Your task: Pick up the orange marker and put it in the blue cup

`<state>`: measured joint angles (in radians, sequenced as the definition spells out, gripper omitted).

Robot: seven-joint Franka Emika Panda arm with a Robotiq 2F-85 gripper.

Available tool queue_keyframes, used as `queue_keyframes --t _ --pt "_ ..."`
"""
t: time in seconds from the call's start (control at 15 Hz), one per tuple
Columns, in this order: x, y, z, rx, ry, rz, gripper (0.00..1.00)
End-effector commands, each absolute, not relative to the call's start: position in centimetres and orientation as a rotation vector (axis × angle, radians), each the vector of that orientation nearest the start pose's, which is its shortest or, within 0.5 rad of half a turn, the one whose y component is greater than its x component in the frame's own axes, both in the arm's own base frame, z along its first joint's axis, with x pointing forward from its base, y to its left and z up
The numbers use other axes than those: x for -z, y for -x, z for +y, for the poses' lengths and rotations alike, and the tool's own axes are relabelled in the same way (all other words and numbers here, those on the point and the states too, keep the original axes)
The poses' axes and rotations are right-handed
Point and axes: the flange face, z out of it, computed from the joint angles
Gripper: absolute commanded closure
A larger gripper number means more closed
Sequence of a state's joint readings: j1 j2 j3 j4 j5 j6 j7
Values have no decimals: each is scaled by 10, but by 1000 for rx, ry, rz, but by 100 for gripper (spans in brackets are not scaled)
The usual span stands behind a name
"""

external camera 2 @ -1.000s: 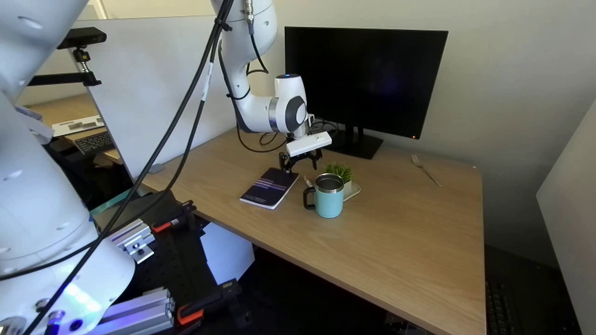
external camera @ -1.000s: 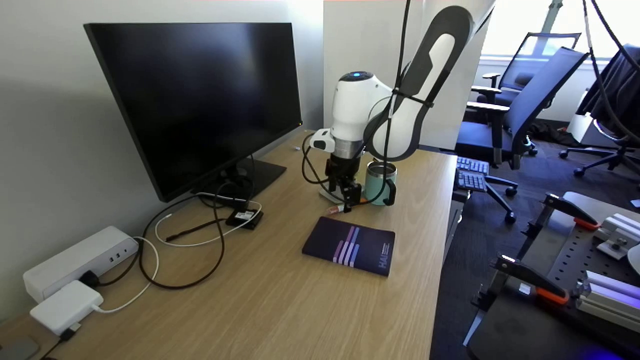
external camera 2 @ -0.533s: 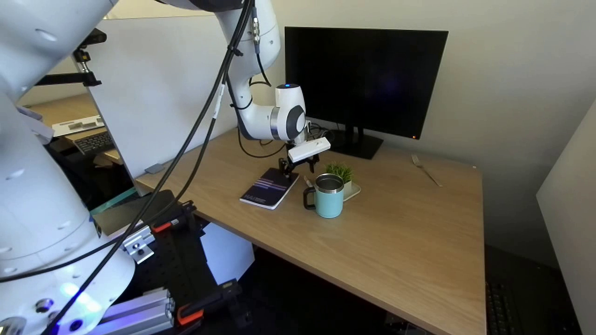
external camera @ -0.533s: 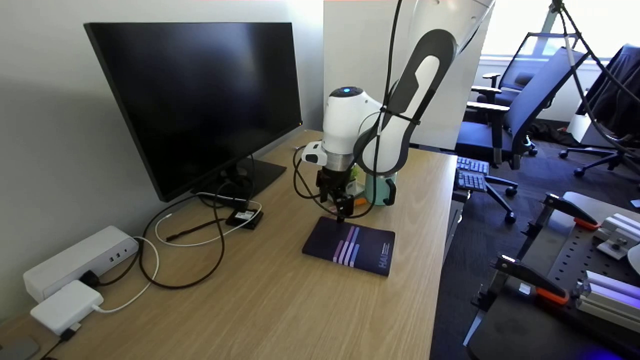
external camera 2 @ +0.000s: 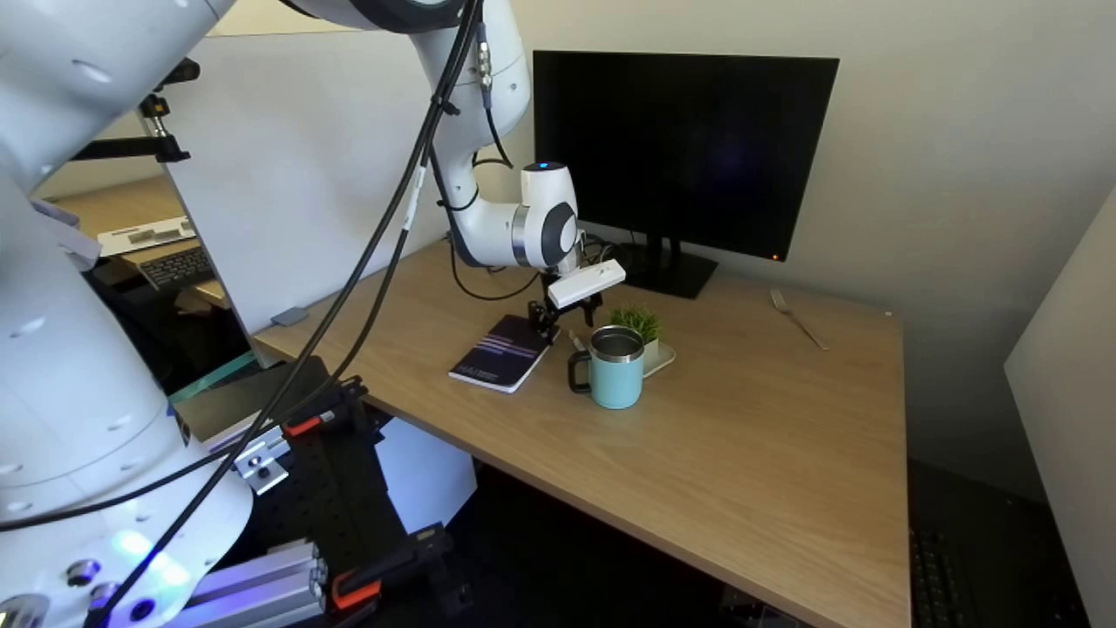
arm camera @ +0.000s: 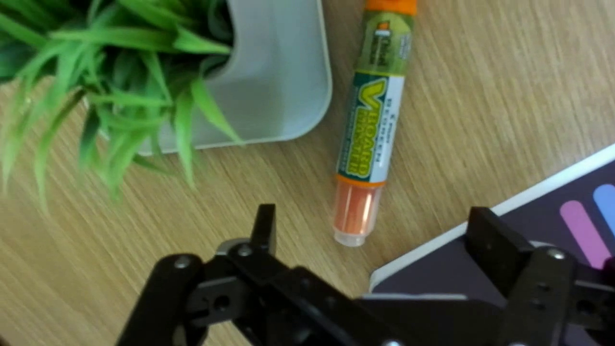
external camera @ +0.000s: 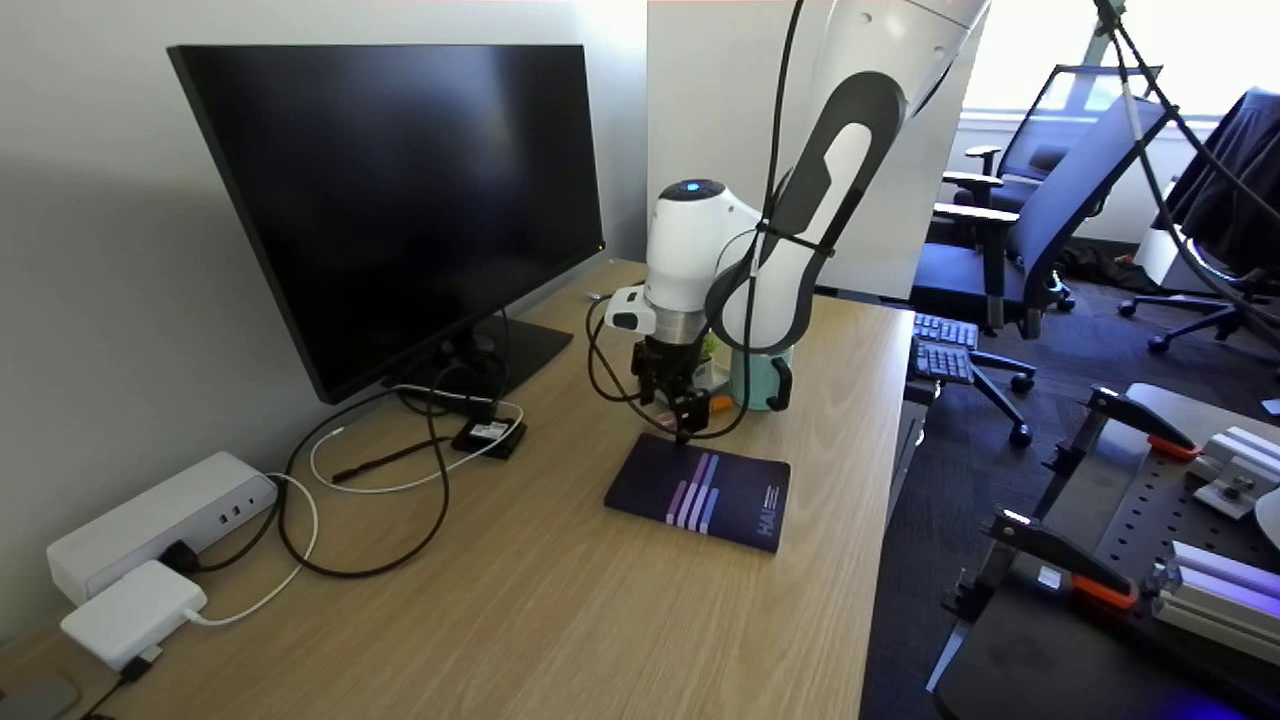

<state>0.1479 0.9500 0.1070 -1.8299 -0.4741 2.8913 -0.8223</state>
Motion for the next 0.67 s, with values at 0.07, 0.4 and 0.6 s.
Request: queue_keyframes --t 0.07,0.4,0.6 --pt "-32 -599 168 190 2361 -2248 0" --pt "-27 -598 167 170 2334 -2256 0" --pt "-23 -597 168 151 2309 -2262 11"
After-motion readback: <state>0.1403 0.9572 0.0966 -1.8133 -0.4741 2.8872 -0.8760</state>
